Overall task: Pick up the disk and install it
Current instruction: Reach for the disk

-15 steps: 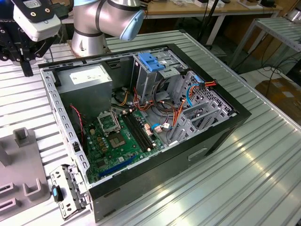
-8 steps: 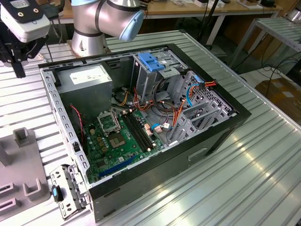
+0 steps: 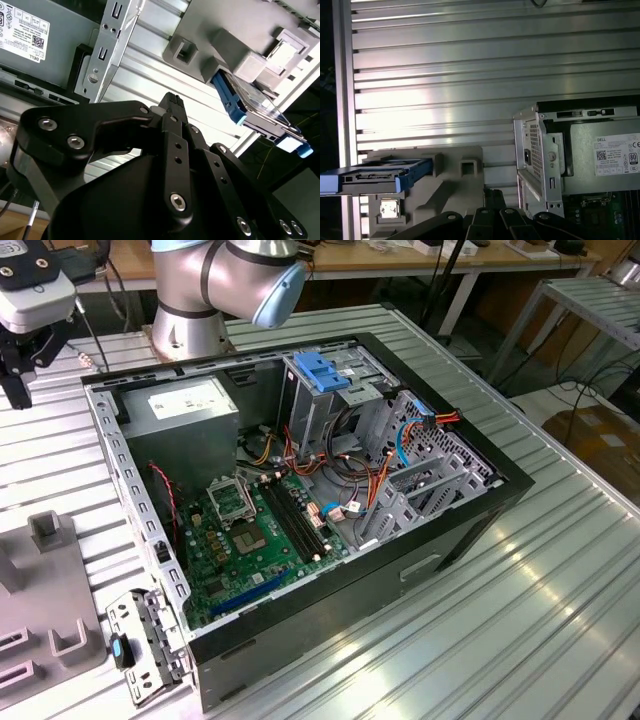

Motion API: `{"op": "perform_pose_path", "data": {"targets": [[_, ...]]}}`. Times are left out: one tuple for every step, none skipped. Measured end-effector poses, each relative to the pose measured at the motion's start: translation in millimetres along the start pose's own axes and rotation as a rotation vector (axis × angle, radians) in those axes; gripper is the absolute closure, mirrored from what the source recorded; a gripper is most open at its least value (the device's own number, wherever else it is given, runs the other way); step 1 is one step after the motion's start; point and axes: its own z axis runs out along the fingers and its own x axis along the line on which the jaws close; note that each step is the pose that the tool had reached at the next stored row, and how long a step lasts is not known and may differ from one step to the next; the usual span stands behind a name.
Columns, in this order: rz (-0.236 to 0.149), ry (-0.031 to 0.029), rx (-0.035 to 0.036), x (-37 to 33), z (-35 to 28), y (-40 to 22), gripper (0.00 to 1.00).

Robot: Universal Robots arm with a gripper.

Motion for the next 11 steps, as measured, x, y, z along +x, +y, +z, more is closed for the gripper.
{"op": "perform_pose_path", "data": {"targets": [[0.0,0.0001,0.0001,1.9,0.0,0.0,0.89],[0.0,0.0,0.0,3.3,0.0,-0.1,0.89],[0.0,0.0001,0.0001,5.6,0.1,0.0,0.89],[0.0,0.0001,0.0,7.4,0.1,0.0,0.89],[0.0,0.0,0.0,10.9,0.2,0.0,0.89],[0.0,0.0001,0.0001,13.6,0.3,0.1,0.89],[0.0,0.0,0.0,16.3,0.3,0.3,0.89],[0.0,0.0,0.0,19.6,0.4,0.5,0.89],[0.0,0.0,0.0,23.5,0.5,0.7,0.89],[0.0,0.0001,0.0001,27.1,0.6,1.0,0.89],[0.0,0.0,0.0,29.8,0.6,1.1,0.89]]}}
